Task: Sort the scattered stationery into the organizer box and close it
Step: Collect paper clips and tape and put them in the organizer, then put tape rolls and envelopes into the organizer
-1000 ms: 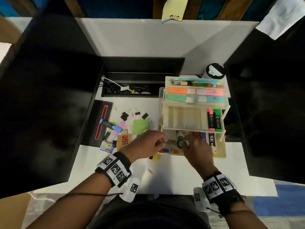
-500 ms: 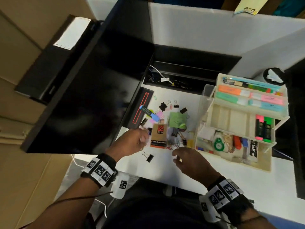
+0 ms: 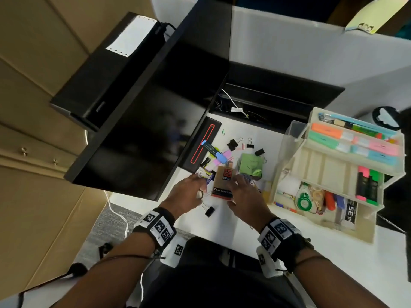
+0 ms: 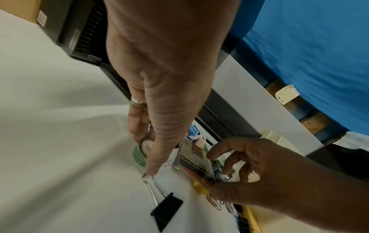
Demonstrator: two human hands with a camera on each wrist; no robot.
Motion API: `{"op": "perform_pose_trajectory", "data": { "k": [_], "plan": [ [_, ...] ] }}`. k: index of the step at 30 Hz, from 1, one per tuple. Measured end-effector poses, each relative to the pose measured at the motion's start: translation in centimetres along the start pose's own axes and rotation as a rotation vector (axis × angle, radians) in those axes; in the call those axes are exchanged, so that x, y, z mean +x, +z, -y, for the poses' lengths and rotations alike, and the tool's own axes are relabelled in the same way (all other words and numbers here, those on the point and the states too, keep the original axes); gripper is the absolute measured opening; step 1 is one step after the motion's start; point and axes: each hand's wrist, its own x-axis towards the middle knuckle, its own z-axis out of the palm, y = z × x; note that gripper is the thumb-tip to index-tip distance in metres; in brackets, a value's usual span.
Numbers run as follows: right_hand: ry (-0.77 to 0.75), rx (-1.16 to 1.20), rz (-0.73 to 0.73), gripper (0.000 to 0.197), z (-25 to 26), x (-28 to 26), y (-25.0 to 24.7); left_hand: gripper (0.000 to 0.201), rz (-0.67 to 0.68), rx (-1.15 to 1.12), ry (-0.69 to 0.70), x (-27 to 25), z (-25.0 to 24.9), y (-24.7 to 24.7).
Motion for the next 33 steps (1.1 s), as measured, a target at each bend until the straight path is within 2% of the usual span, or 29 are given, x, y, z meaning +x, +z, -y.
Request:
{"op": "perform_pose_trajectory", "data": {
  "k": [2,6,15,19,23,27,30,33],
  "plan": [
    [0.035,-0.044,0.009,0.066,0.1,0.5,0.0,0.031,-0.019,-0.006,-0.017,0.3,-0.2,0.3],
    [0.132,-0.086,0.014,0.1,-0.2,1.3,0.2,0.024,-0.045,-0.039,-0.034,0.5,-0.4,0.6],
    [0.134,-0.211,0.04,0.115,0.0,3.0,-0.9,0.031,-0.003,-0.171,-0.105,0.8,1.0,-0.3],
    [0.084,-0.235,-0.003,0.092,-0.3,2.9,-1.1,0.028,-0.002,-0.151,-0.105,0.8,1.1,-0.5],
    [0.015,-0.18,-0.115,0.042,-0.8,2.0,-1.4,0.023,0.011,-0.14,-0.073,0.8,1.1,-0.5],
    [0.005,0.033,-0.347,0.026,-1.4,0.3,-2.9,0.016,-0.017,-0.229,-0.094,0.8,0.5,-0.4],
    [0.083,0.16,-0.504,0.012,-2.6,-1.4,-4.4,0.008,-0.056,-0.269,-0.06,1.2,-1.4,-0.9],
    [0.173,0.335,-0.595,0.014,-3.9,-2.7,-5.4,0.017,-0.008,-0.331,-0.058,1.9,-4.0,-1.9]
  ]
}}
